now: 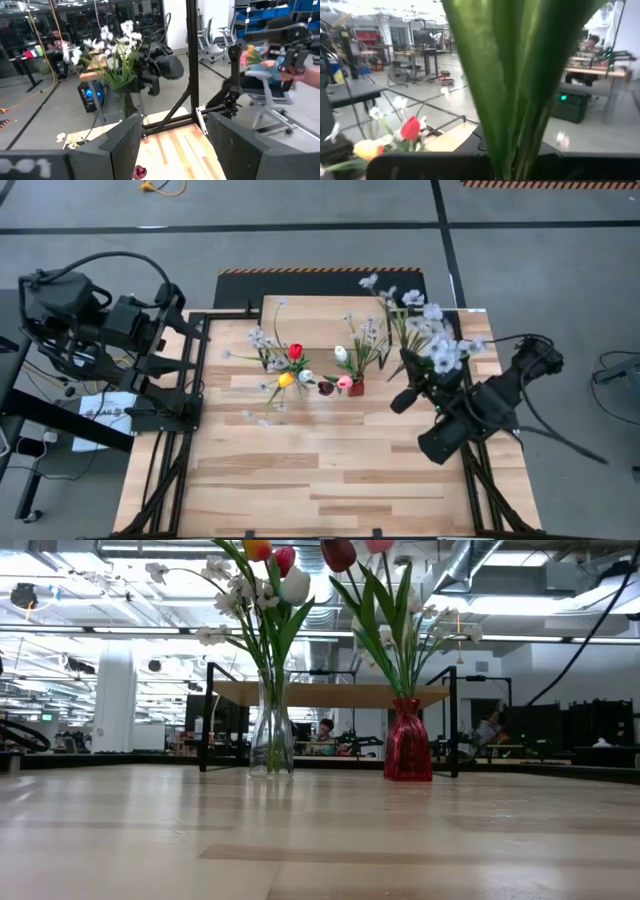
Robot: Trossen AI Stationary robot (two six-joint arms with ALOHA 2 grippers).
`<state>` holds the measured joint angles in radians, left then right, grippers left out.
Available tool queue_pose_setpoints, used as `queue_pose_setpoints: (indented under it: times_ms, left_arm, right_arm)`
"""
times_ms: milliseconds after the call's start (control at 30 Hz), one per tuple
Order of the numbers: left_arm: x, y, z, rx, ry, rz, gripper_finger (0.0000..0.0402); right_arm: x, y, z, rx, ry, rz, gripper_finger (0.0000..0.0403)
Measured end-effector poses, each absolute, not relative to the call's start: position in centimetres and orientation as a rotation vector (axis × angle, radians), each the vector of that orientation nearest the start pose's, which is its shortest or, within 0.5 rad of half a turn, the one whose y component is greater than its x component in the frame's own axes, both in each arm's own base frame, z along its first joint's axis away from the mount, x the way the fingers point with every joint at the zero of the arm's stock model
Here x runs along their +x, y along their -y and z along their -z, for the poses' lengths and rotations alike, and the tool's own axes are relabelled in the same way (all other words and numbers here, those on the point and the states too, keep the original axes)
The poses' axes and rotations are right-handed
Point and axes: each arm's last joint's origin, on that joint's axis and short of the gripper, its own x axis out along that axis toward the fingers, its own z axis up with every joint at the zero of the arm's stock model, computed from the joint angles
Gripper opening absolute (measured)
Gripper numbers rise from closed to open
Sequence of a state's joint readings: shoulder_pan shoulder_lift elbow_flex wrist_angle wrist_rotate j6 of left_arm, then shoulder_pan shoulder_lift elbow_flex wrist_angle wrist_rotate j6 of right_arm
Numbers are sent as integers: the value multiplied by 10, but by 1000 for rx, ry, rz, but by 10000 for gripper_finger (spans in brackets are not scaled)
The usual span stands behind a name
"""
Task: Pick and place flowers into a vace then onto a shelf
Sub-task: Put the white flower into the red vase
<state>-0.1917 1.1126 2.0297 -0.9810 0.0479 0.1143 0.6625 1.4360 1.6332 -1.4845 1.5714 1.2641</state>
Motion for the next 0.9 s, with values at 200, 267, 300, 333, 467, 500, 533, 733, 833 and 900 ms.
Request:
queue_pose_setpoints:
  times_ms: [200,267,300,333,467,500,533,733,833,900]
  left_arm:
    - [104,21,-565,113,-47,238,219]
    - [107,22,-565,109,-44,237,219]
    - [107,22,-566,108,-35,234,219]
    - [108,22,-566,108,-34,233,219]
    - [109,22,-568,106,-15,229,219]
    - [110,22,-568,106,-14,223,219]
    - [110,22,-568,107,-16,214,219]
    - [110,21,-568,108,-17,178,219]
    - [110,21,-568,108,-18,178,219]
    - [110,21,-568,108,-18,178,219]
  right_arm:
    - [192,-114,-351,65,30,904,0]
    - [188,-110,-336,88,41,905,0]
    - [185,-108,-328,98,46,907,0]
    - [183,-105,-322,107,51,913,0]
    - [182,-96,-301,143,72,942,0]
    - [183,-94,-297,150,76,950,0]
    - [184,-93,-295,151,78,960,0]
    - [193,-87,-290,114,63,1010,0]
    - [193,-85,-292,108,60,1017,0]
    - [192,-87,-300,95,51,1004,0]
